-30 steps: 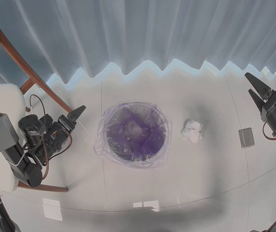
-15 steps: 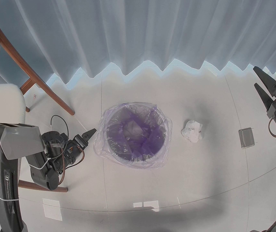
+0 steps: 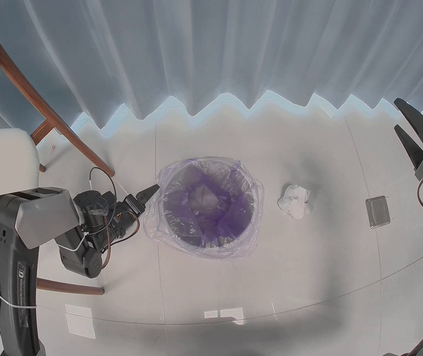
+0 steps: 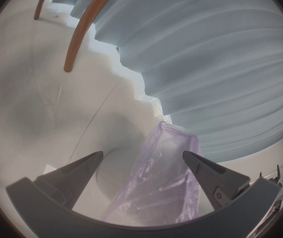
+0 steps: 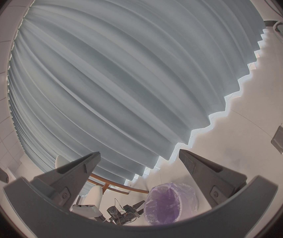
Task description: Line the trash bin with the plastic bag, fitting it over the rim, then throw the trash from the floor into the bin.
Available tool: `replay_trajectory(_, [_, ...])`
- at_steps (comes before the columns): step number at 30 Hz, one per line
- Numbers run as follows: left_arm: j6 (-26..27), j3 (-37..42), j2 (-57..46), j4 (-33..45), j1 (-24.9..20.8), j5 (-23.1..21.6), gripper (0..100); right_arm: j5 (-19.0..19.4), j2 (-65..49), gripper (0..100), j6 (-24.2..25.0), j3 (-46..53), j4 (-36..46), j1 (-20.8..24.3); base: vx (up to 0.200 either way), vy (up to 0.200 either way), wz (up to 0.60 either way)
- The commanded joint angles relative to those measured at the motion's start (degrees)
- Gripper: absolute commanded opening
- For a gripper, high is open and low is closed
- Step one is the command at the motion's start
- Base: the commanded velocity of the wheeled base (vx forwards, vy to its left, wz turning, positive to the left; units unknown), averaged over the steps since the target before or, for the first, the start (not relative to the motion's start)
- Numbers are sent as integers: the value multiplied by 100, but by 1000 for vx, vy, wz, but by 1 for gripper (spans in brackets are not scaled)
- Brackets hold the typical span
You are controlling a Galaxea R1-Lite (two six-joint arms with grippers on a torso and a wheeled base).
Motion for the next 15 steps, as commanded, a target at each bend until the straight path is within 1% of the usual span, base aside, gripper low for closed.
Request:
replay_trajectory(1, [6,-626,354,368,-20,-75,100,4,-25,100,3,3,20,-2,0,0,0])
replay_trajectory(8, [-21,-1198,512,526,50,-102,100,4,-7,100,3,47,20,6,0,0,0])
replay_trajectory(15, [-12,-1409,731,500,6,-102,100,13,1,100,3,82,20,24,0,0,0])
